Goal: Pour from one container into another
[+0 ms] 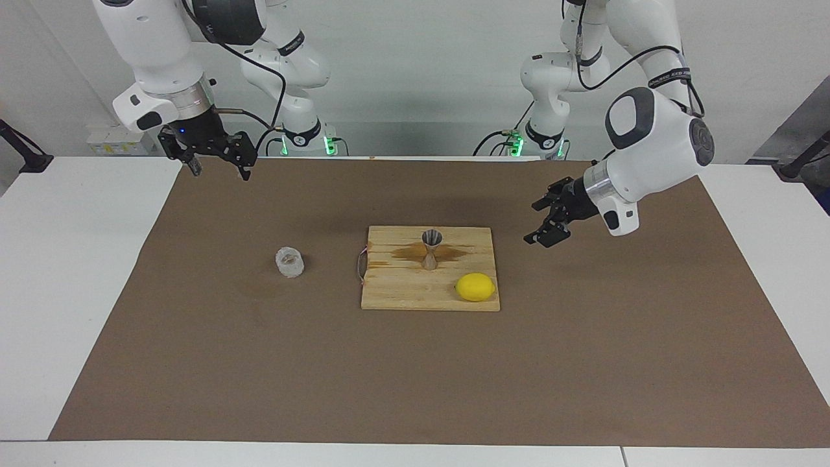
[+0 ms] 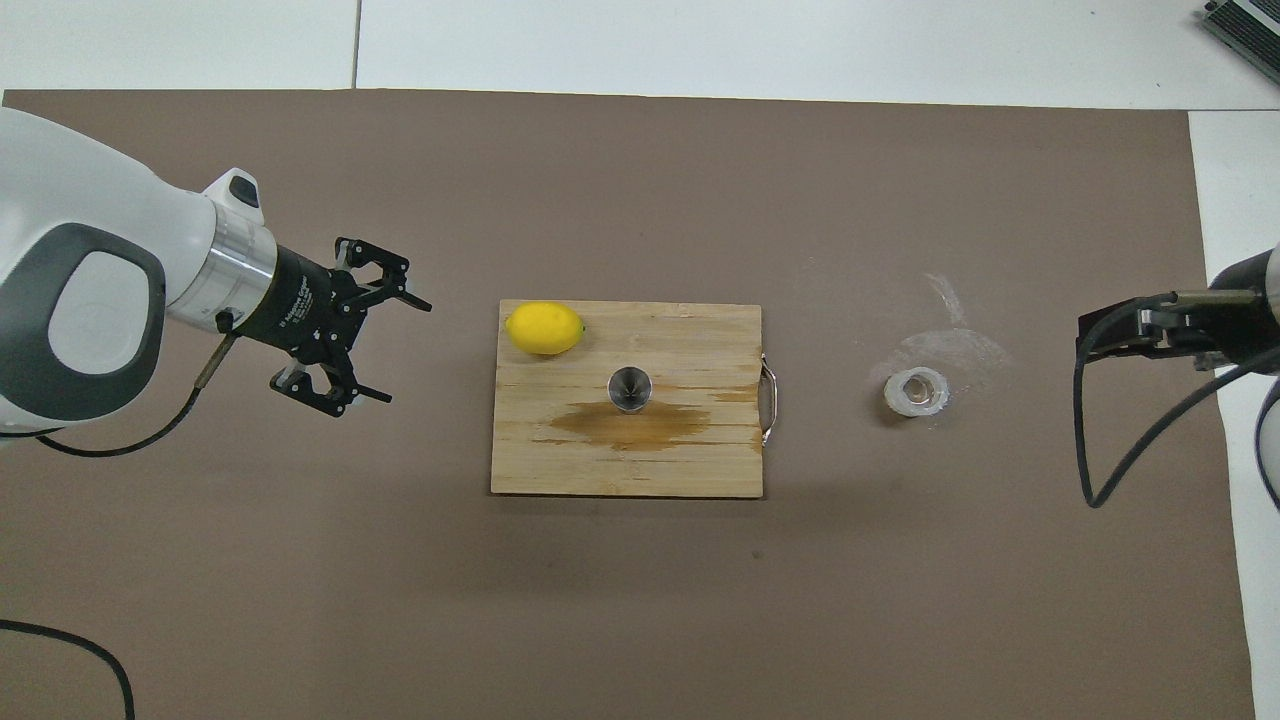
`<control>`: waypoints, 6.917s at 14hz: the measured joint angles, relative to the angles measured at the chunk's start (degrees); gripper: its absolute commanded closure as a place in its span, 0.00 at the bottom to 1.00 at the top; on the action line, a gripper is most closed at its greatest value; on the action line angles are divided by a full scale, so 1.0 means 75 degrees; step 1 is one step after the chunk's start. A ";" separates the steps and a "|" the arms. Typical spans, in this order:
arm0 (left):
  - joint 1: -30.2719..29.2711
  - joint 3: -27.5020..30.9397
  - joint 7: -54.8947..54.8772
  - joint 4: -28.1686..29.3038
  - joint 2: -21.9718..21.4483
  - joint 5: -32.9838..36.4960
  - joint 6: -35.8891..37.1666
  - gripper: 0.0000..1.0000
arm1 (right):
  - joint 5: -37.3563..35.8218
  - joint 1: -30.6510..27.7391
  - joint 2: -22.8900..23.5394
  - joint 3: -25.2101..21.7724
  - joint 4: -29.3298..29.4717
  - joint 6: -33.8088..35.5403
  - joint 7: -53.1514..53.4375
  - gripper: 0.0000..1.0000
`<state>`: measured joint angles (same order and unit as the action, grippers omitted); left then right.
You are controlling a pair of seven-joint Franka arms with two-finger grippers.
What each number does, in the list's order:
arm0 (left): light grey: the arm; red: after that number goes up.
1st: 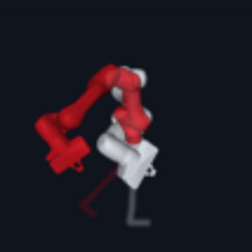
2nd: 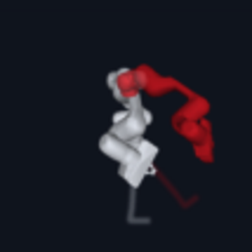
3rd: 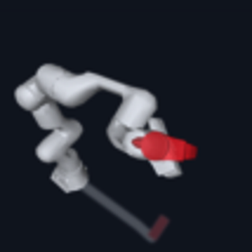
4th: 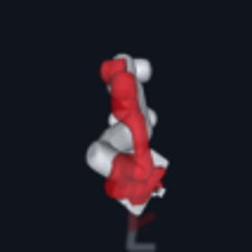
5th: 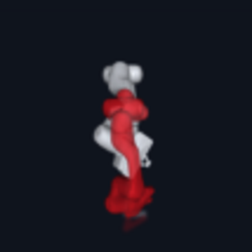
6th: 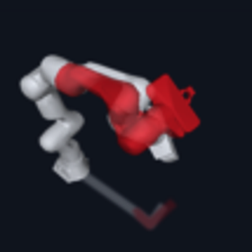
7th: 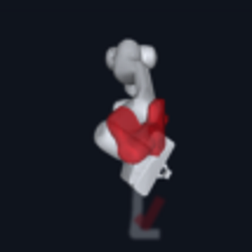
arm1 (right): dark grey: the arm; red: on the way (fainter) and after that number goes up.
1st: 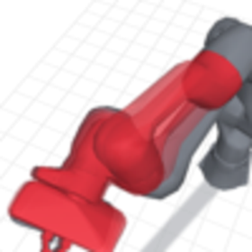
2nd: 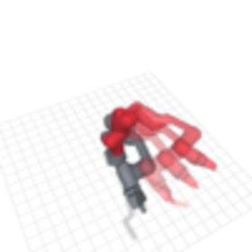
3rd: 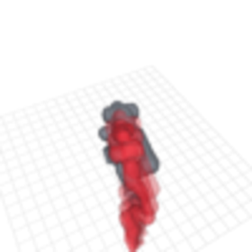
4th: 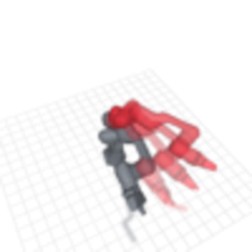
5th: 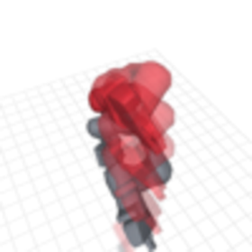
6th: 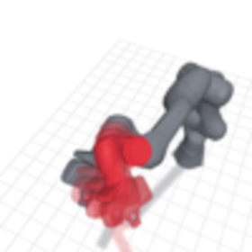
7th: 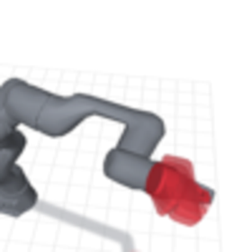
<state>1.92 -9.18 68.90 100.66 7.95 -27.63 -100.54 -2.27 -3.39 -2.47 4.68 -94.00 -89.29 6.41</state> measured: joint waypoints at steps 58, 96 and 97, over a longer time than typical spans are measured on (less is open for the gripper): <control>-0.0075 0.0877 -0.9233 -0.1163 -0.1063 0.3590 0.0809 0.00 | 0.0161 0.0025 -0.0016 0.0066 -0.0383 -0.0588 -0.2594 0.00; -0.0328 0.1060 -1.0113 -0.1125 -0.1070 0.3510 0.0436 0.00 | 0.4883 -0.0586 0.2001 0.0014 -0.4594 -0.5772 -1.5930 0.00; -0.0322 0.1056 -1.0112 -0.1126 -0.1073 0.3510 0.0436 0.00 | 0.4969 -0.0595 0.2008 0.0005 -0.4597 -0.5772 -1.6020 0.00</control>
<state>-0.49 -1.26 -6.94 92.21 -0.10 -1.30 -97.27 35.00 -7.84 12.59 4.72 -128.48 -132.58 -113.74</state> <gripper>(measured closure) 0.000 0.000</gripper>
